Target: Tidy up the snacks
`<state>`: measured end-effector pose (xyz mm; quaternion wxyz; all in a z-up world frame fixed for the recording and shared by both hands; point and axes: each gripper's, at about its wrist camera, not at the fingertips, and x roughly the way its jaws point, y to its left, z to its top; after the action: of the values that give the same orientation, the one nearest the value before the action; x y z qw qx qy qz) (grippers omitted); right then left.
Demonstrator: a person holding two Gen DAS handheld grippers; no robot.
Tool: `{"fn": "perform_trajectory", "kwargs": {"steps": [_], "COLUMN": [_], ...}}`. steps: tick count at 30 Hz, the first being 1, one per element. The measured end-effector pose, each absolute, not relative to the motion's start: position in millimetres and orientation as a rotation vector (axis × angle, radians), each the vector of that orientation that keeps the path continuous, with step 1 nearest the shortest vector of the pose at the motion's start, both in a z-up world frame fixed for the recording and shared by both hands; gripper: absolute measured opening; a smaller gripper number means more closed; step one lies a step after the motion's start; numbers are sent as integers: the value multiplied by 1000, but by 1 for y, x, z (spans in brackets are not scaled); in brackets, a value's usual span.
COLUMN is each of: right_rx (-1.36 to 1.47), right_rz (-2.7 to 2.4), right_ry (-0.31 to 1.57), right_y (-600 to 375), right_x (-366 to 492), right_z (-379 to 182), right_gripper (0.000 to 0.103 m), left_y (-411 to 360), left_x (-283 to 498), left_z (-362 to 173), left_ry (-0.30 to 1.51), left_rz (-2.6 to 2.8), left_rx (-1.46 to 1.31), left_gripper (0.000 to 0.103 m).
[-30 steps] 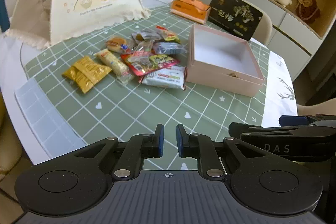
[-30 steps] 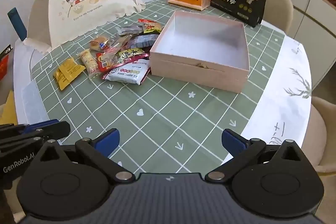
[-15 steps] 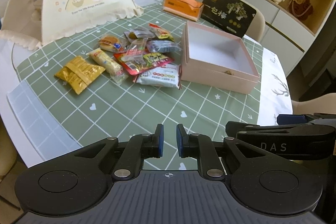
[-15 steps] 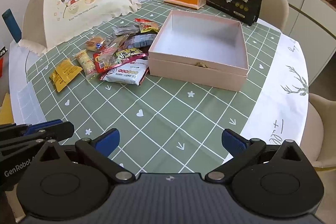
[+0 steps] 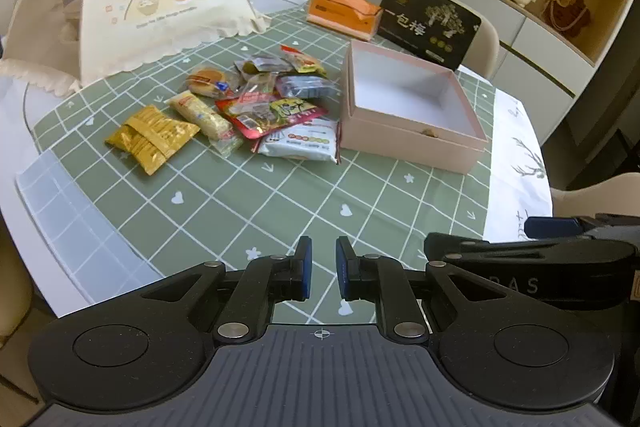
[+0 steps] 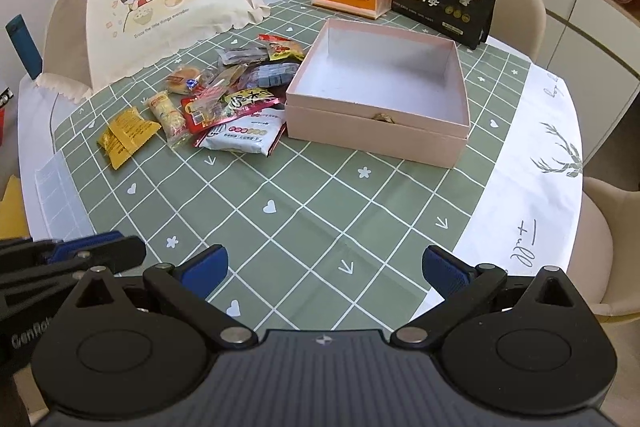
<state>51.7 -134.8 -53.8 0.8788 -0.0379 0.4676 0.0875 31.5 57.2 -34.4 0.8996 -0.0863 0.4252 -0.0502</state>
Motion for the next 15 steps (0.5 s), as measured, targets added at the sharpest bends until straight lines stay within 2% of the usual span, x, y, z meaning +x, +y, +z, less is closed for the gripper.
{"fn": "perform_trajectory", "kwargs": {"steps": [15], "right_rx": [-85], "right_rz": [189], "right_ry": [966], "right_y": [-140], "right_x": [54], "right_z": [-53], "right_gripper": [103], "left_y": [52], "left_x": [34], "left_z": [-32], "left_ry": [877], "left_rz": [-75], "left_rx": [-175], "left_gripper": [17]}}
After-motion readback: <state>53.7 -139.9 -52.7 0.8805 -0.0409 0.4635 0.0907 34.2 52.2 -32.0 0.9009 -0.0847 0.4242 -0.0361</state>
